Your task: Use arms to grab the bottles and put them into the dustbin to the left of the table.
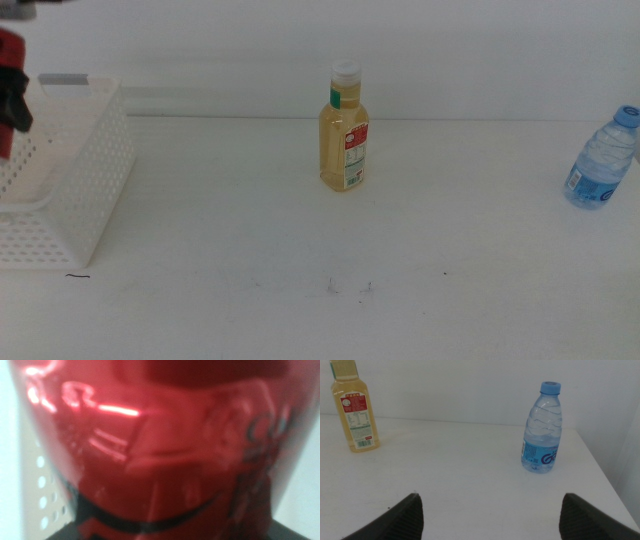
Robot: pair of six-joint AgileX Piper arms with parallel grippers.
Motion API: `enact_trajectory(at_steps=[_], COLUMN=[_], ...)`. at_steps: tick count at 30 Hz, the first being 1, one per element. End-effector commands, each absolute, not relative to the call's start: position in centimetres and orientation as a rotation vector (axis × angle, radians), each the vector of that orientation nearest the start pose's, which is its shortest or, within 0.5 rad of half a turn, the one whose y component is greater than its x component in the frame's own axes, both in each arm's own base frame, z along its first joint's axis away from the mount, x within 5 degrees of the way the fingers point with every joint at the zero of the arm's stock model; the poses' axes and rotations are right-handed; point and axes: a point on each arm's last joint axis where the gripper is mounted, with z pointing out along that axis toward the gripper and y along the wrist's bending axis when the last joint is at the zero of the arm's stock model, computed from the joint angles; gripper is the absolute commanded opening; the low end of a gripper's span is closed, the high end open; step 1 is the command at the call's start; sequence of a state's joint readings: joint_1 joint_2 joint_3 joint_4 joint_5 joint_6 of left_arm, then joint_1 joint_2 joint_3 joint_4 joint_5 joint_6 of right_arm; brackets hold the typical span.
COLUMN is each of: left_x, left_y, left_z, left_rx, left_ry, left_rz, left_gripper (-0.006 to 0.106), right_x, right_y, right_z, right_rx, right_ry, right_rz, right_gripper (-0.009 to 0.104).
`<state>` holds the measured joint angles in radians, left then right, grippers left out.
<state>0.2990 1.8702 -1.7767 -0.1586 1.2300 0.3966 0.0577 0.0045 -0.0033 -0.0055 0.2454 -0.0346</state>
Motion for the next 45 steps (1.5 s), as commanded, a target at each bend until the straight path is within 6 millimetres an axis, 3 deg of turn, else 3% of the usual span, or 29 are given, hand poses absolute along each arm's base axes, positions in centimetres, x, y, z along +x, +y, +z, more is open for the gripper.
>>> enact_trajectory(at_steps=[1,9,13,17,22,29,34,38,42,45], left_x=[39.6,41.7,42.3,42.7,42.8,42.5,41.6,39.6,35.5,32.2], left_y=[10.8,11.7,11.9,11.9,11.6,11.5,11.0,9.4,5.4,1.5], left_z=[30.8,25.5,24.3,23.5,23.1,23.4,25.6,31.7,37.4,39.0], left_rx=[0.101,0.092,0.101,0.115,0.153,0.208,0.208,0.196,0.312,0.380], left_ry=[2.761,2.861,2.865,2.862,2.876,2.902,2.884,2.714,2.523,2.373], left_rz=[-0.111,-0.122,-0.106,-0.112,-0.083,-0.050,-0.092,-0.157,-0.297,-0.271], left_gripper=[-0.002,-0.002,0.000,0.009,0.034,0.090,0.094,0.094,0.094,0.094], right_x=[5.5,5.5,5.5,5.5,5.5,5.5,5.5,5.5,5.5,5.5], right_y=[0.2,0.2,0.2,0.2,0.2,0.2,0.2,0.2,0.2,0.2], right_z=[19.2,19.2,19.2,19.2,19.2,19.2,19.2,19.2,19.2,19.2], right_rx=[-0.086,-0.086,-0.086,-0.086,-0.086,-0.086,-0.086,-0.086,-0.086,-0.086], right_ry=[1.720,1.720,1.720,1.720,1.720,1.720,1.720,1.720,1.720,1.720], right_rz=[-0.006,-0.006,-0.006,-0.006,-0.006,-0.006,-0.006,-0.006,-0.006,-0.006], right_gripper=[0.088,0.088,0.088,0.088,0.088,0.088,0.088,0.088,0.088,0.088])
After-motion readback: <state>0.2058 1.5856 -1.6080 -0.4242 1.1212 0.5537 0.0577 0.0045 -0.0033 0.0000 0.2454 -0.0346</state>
